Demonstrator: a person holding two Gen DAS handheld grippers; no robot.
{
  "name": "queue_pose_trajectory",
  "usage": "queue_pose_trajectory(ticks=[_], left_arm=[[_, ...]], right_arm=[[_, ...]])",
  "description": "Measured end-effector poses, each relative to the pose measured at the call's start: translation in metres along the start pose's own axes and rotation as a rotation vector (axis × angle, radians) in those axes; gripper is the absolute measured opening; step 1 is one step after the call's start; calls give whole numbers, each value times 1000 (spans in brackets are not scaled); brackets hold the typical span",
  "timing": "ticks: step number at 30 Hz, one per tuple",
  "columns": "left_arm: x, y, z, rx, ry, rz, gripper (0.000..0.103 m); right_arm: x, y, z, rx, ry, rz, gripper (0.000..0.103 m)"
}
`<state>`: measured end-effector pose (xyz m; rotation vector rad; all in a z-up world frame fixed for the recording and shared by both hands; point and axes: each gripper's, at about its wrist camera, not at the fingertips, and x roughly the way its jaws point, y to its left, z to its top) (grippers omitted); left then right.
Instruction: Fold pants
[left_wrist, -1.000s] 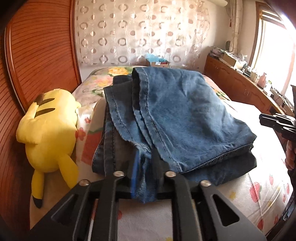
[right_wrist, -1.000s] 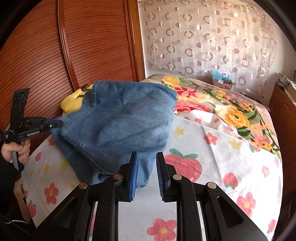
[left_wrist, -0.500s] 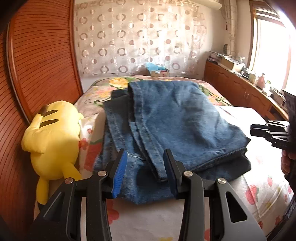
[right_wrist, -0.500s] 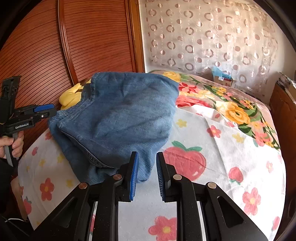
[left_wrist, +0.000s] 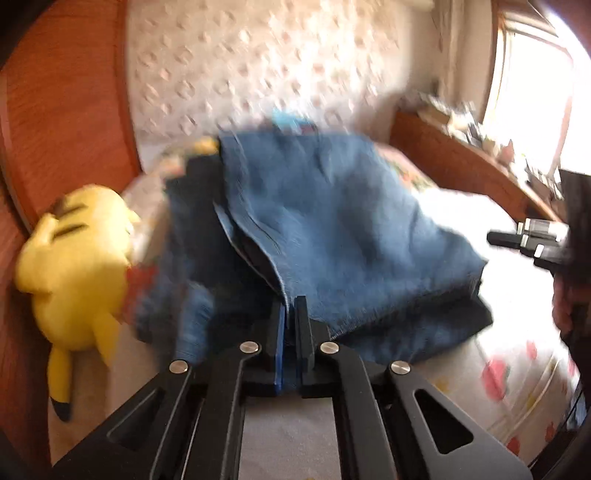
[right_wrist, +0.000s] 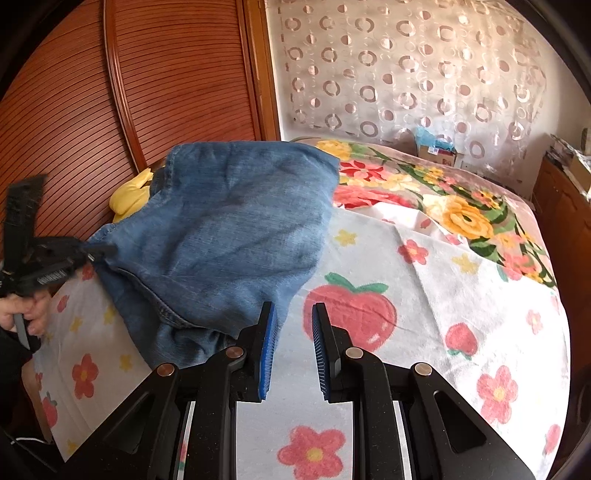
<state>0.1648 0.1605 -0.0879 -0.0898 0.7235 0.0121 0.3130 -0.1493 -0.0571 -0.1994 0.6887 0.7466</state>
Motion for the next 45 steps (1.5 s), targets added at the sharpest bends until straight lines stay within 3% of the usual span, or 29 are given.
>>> queue_pose_trajectory(ticks=[3, 9, 11, 13, 16, 23, 29, 33, 39, 45], left_arm=[[-20, 19, 7, -37, -34, 41, 5], [-4, 24, -3, -24, 74, 29, 5], [0, 20, -2, -14, 80, 32, 12], [0, 18, 2, -10, 68, 35, 21], [0, 23, 16, -20, 47, 34, 41], [26, 34, 66, 33, 2, 53, 41], [77, 43, 100, 62, 48, 76, 41], [106, 48, 110, 76, 80, 90, 38], [111, 59, 117, 38, 58, 42, 6], [94, 69, 128, 17, -25, 116, 3]], right_arm=[[5, -3, 4, 14, 3, -1, 20], [15, 1, 16, 4, -3, 9, 20], [20, 3, 21, -4, -7, 12, 23], [24, 5, 28, -13, -14, 10, 38], [31, 6, 37, -28, -26, 6, 42], [56, 2, 49, -11, -26, 23, 48], [81, -5, 53, 11, -8, 50, 51], [96, -10, 57, 3, 12, 66, 53], [111, -15, 62, -4, 38, 76, 54], [117, -15, 64, 6, 45, 85, 54]])
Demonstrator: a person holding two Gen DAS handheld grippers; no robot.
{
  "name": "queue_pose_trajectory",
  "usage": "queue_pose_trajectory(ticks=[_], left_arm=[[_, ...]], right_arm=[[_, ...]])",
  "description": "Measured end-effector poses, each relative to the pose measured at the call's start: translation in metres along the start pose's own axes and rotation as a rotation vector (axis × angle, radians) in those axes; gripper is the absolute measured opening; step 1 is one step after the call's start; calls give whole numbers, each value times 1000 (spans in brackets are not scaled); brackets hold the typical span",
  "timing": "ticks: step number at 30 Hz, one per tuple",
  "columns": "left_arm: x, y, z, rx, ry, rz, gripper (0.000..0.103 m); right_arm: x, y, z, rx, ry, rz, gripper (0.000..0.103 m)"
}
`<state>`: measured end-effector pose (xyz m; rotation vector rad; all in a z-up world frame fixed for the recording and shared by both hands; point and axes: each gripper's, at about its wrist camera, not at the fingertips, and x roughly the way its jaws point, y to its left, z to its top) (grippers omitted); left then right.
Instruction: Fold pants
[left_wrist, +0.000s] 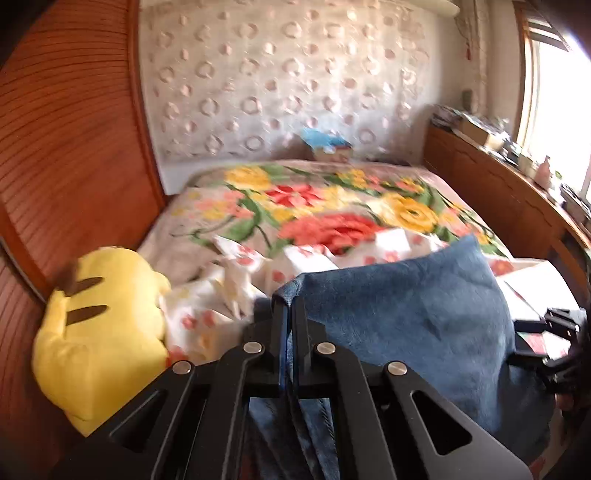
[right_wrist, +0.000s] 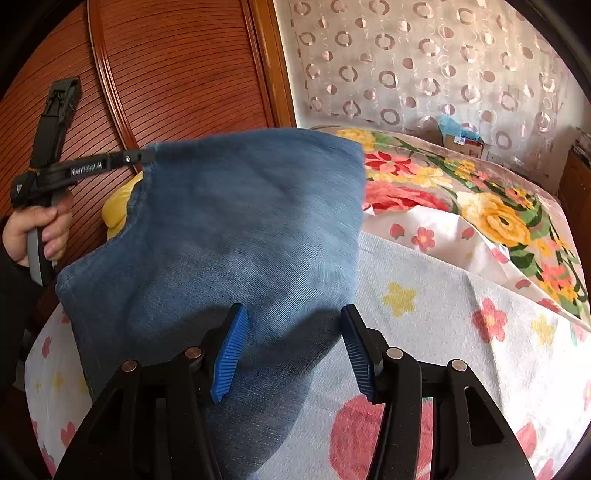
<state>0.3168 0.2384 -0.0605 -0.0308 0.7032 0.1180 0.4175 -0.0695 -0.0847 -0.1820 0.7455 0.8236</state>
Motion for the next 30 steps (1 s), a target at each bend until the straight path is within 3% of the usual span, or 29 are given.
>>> queue_pose_trajectory(ticks=[4, 6, 8, 10, 12, 14, 20, 29, 30], left_arm=[[2, 4, -3, -4, 29, -14, 3], [1, 1, -7, 11, 37, 4, 9], [-2, 0, -11, 8, 42, 33, 22], [-7, -2, -16, -2, 39, 14, 28], [-13, -4, -20, 5, 37, 15, 41], [-18, -9, -25, 21, 40, 44, 42], [-33, -23, -37, 13, 45, -31, 42], [-47, -47, -54, 19, 29, -76, 42], [-49, -49, -55, 21, 26, -80, 42]], right_arm=[[1, -2, 3, 12, -7, 18, 56], [4, -1, 2, 11, -3, 14, 57], [7, 0, 2, 6, 4, 9, 57], [9, -1, 3, 7, 2, -6, 57], [10, -3, 2, 19, 7, -1, 58], [12, -6, 2, 32, 12, 2, 58], [14, -4, 3, 34, 24, -2, 59], [16, -6, 4, 26, 41, 28, 59], [16, -5, 3, 26, 43, 35, 55]])
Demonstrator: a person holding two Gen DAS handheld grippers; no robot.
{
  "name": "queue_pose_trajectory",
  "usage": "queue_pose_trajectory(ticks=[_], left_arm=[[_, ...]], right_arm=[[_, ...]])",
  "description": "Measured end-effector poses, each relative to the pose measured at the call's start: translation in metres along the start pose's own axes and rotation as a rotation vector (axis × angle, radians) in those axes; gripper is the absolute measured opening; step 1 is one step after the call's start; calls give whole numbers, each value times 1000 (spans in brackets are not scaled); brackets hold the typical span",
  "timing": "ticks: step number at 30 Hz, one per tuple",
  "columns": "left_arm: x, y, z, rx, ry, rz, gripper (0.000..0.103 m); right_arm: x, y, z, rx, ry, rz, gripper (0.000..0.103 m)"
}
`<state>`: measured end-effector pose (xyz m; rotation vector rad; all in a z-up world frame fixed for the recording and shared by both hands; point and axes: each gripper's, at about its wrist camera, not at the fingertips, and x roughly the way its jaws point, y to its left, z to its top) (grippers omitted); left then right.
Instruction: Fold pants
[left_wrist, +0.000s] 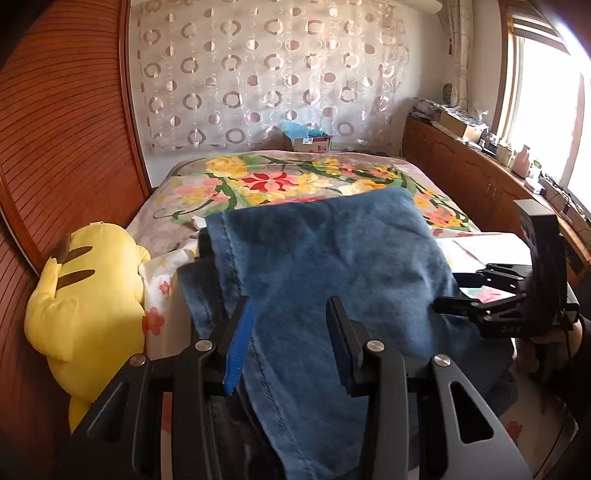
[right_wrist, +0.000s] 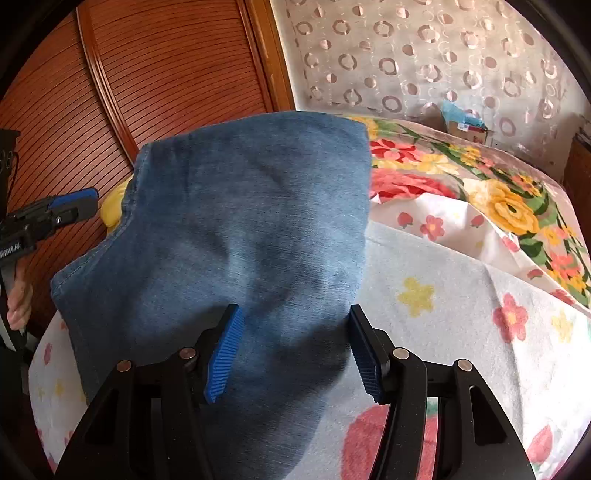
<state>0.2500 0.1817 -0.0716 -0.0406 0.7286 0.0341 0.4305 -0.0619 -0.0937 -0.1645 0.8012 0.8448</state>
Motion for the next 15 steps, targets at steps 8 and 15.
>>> queue_pose_trajectory(ticks=[8, 15], left_arm=[[-15, -7, -14, -8, -6, 12, 42], [-57, -15, -24, -1, -53, 45, 42]], right_arm=[[-16, 12, 2, -39, -38, 32, 5], [-70, 27, 6, -23, -168, 24, 4]])
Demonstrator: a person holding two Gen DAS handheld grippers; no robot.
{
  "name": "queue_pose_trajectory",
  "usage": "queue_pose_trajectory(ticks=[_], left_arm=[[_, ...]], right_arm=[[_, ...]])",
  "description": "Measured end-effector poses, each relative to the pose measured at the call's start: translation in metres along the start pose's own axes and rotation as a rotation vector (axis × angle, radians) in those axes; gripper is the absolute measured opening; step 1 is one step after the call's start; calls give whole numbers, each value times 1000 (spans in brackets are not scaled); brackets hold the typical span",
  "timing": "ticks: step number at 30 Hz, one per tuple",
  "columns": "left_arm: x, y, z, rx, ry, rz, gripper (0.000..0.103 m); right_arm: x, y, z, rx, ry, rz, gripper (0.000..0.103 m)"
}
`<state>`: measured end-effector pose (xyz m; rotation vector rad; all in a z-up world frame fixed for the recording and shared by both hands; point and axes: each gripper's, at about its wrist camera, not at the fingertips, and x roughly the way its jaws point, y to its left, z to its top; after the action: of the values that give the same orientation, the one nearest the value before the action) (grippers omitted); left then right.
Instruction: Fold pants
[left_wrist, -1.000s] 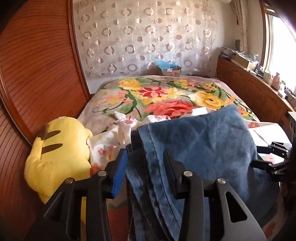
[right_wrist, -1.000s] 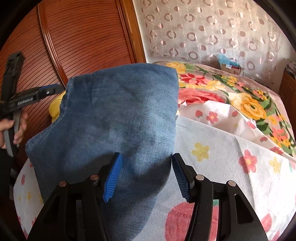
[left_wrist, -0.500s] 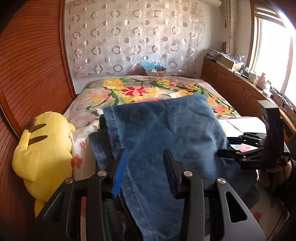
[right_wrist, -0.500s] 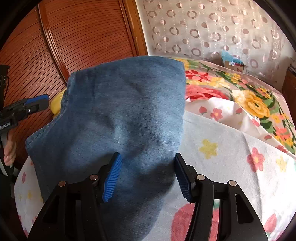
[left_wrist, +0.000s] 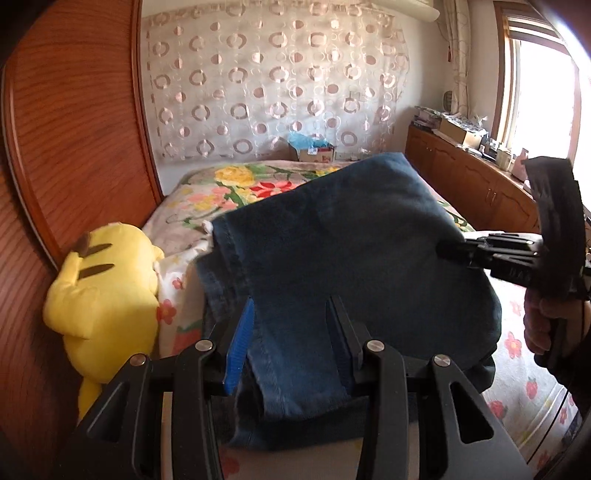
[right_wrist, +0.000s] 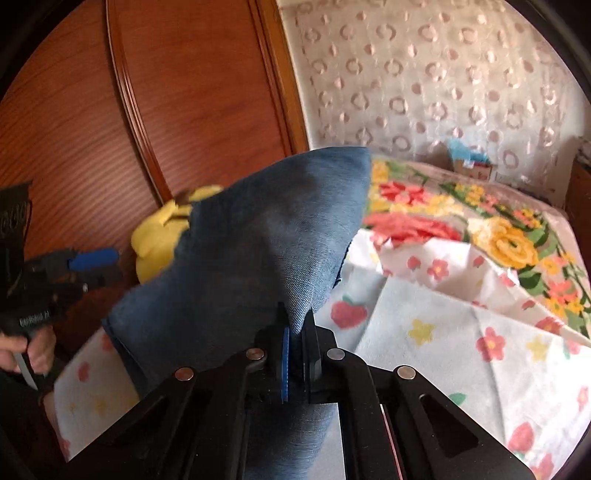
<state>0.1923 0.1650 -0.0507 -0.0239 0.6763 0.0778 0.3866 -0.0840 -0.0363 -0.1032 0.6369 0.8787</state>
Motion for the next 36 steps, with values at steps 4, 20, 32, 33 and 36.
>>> queue_pose_trajectory(ticks=[4, 20, 32, 33, 36], left_arm=[[-27, -2, 1, -1, -35, 16, 42], [-71, -62, -1, 96, -103, -110, 42], [-47, -153, -5, 190, -42, -234, 42], [-44, -159, -7, 196, -35, -237, 42], [-32, -173, -10, 213, -18, -235, 42]], right_arm=[[-30, 19, 1, -22, -49, -1, 4], [-206, -13, -75, -1, -94, -197, 4], [-243, -67, -175, 131, 17, -294, 5], [-242, -67, -176, 134, 17, -297, 5], [-234, -57, -172, 135, 15, -313, 5]])
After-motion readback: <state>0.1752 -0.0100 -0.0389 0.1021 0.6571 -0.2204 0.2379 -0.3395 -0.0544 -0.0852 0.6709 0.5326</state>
